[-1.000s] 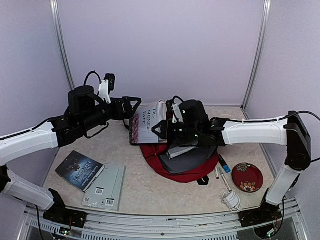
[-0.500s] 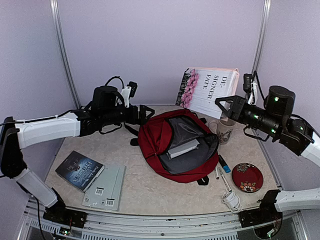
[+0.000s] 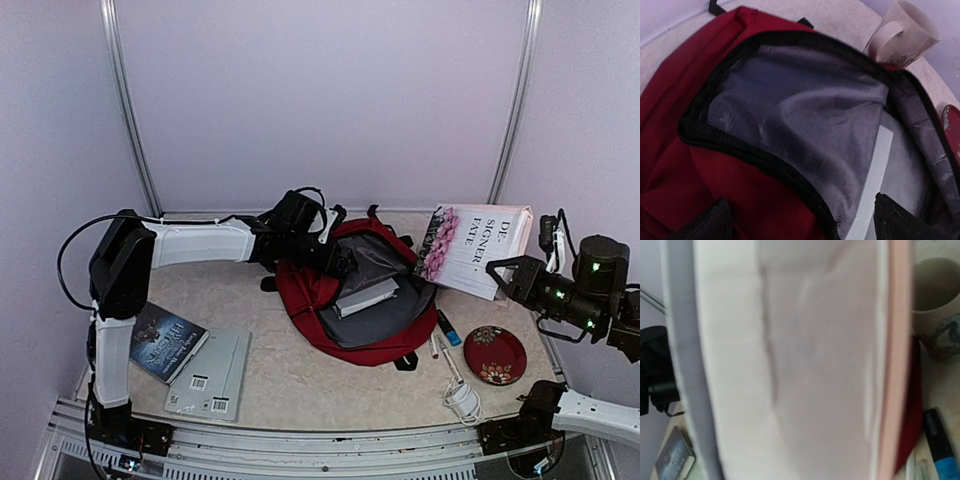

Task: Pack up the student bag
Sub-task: Pick up the largest pocket of the bag from the student bag.

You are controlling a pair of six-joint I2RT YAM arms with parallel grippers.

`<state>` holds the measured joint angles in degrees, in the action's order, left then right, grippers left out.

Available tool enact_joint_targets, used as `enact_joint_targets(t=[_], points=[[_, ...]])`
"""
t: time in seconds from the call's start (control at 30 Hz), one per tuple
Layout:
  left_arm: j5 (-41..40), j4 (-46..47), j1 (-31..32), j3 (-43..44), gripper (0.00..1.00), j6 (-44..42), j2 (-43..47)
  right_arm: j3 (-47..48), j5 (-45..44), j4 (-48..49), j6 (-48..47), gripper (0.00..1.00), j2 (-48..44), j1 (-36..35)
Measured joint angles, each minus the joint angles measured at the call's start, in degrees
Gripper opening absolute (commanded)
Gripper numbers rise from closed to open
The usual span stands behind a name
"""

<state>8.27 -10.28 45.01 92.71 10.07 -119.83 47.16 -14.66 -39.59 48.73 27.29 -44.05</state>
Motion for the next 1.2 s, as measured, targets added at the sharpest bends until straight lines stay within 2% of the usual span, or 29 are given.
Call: enact_joint_targets(t=[0.13, 0.3, 0.57, 0.7, 0.87, 1.07, 1.13, 1.2], points=[[0.11, -3.26, -0.52, 2.10, 0.93, 0.04, -4.13, -0.48, -0.26, -0.79, -0.26, 0.24, 1.18, 0.00], [0.46, -4.83, -0.92, 5.14, 0.83, 0.17, -6.23, -0.48, 0.09, -0.79, -1.14, 0.23, 4.00, 0.00], [0.98, -5.20, -3.21, 9.84, 0.89, 0.07, -7.91, -0.79, 5.27, 0.98, -1.29, 0.22, 6.10, 0.00], [1.92, -5.90, -5.35, 10.73, 0.81, 0.11, -7.91, -0.79, 5.84, 1.46, -1.31, 0.21, 6.69, 0.00], [3.65, -8.17, -7.69, 17.73, 0.79, 0.15, -10.32, -0.79, 6.38, 3.04, -1.70, 0.20, 7.80, 0.00], [6.36, -8.28, -7.41, 19.89, 0.78, 1.25, -14.88, -1.75, 9.35, 5.64, -1.62, 0.20, 9.09, 0.00], [6.91, -8.74, -7.06, 20.90, 0.74, 1.38, -16.98, -4.74, 12.33, 9.68, -1.14, 0.20, 9.05, 0.00], [7.28, -9.35, -6.99, 22.03, 0.60, 1.55, -18.29, -8.26, 15.63, 13.25, -0.11, 0.19, 8.92, 0.00]])
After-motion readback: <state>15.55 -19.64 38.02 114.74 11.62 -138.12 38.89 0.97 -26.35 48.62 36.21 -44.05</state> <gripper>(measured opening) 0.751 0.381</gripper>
